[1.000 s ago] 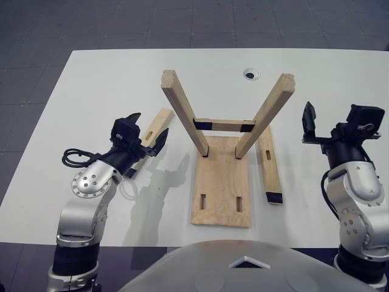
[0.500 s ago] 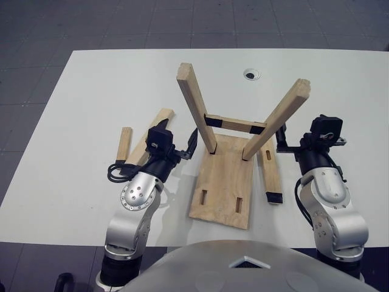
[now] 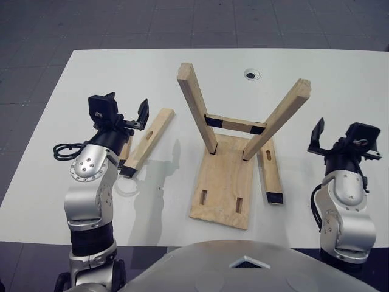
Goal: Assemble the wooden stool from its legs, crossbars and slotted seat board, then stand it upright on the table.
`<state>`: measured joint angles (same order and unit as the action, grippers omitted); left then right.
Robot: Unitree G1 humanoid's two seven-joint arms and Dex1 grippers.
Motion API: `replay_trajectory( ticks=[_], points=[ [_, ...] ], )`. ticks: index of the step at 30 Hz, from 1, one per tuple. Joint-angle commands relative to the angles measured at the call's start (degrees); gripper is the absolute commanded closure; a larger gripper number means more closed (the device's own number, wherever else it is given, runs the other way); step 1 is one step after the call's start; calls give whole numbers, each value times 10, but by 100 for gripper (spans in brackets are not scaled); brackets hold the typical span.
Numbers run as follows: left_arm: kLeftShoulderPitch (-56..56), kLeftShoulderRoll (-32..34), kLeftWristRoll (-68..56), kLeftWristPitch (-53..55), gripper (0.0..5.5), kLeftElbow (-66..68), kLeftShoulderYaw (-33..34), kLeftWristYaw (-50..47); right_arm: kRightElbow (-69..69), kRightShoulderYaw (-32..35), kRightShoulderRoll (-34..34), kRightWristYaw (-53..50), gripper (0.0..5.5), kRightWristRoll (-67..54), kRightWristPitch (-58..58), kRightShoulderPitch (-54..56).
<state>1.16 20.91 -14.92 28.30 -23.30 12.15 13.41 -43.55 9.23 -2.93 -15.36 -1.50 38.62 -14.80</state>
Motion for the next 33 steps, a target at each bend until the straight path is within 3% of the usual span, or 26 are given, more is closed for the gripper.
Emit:
replay_trajectory(
  ticks=[1, 6, 10, 14, 27, 33],
  points=[
    [-33, 12, -9, -8, 119, 32, -8, 33, -27, -10, 48, -6, 30, -7, 13, -31],
    [-50, -19, 11, -4, 119, 0, -99, 42, -29, -118, 82, 5, 30, -2, 18, -27],
    [-2, -89, 48, 17, 119, -84, -267, -1, -46, -252, 81, 20, 30, 14, -4, 2],
    [65, -113, 76, 41, 119, -163, -384, -40, -45, -287, 79, 22, 30, 29, -12, -2],
    [120, -112, 68, 90, 119, -221, -316, -70, -3, -169, 53, 86, 30, -7, 26, 73],
    [123, -117, 71, 92, 119, -222, -300, -71, 1, -152, 22, 123, 30, -14, 50, 72]
  ],
)
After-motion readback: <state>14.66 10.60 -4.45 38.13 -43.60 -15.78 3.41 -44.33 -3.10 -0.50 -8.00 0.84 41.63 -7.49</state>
